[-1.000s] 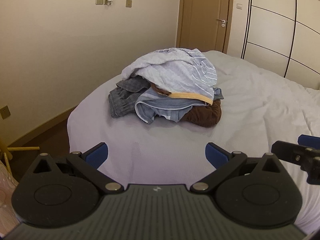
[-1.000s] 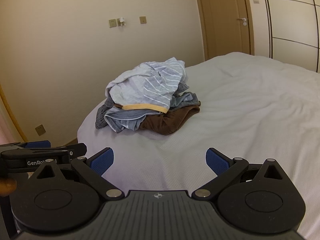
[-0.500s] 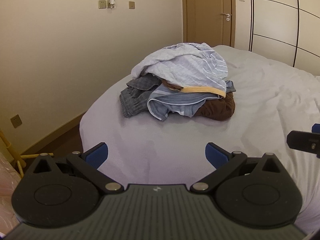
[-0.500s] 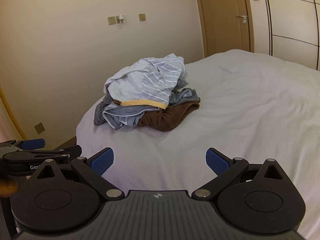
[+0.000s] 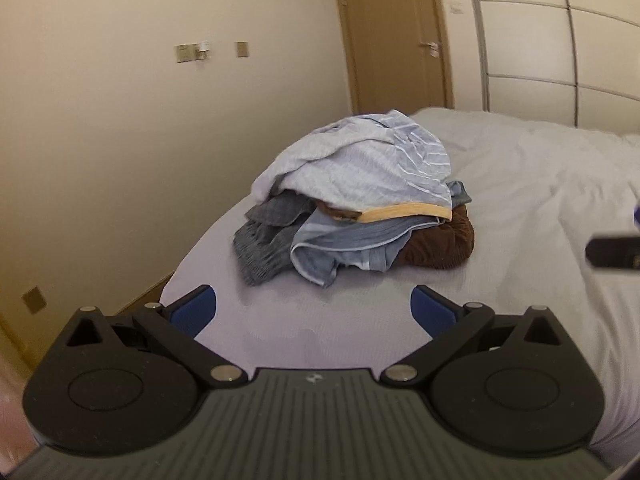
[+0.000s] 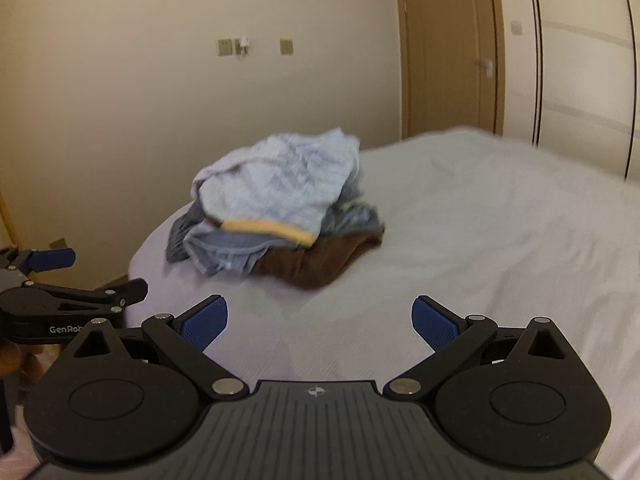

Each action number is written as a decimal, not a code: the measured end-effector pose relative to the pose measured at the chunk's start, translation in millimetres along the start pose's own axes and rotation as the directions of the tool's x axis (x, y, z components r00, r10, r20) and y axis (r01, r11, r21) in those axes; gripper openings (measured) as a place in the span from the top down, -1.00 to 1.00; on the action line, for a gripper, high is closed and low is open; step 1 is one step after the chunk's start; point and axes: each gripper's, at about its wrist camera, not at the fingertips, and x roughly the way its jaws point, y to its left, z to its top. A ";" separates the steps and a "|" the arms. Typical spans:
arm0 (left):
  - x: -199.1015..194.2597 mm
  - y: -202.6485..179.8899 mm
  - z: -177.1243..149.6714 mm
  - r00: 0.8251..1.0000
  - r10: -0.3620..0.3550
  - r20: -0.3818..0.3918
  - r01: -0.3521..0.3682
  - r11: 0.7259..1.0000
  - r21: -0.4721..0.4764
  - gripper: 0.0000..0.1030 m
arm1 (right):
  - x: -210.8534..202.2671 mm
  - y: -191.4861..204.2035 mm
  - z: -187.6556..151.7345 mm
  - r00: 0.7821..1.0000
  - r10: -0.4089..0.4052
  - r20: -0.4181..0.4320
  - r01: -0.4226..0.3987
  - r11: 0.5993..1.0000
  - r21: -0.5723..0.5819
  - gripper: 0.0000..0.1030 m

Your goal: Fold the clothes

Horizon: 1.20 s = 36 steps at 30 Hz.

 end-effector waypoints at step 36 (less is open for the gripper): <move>111.1 18.7 156.3 0.910 -0.274 0.310 0.168 0.929 0.329 0.92 | 89.4 -16.6 113.6 0.943 0.122 0.311 -0.086 0.988 -0.126 0.90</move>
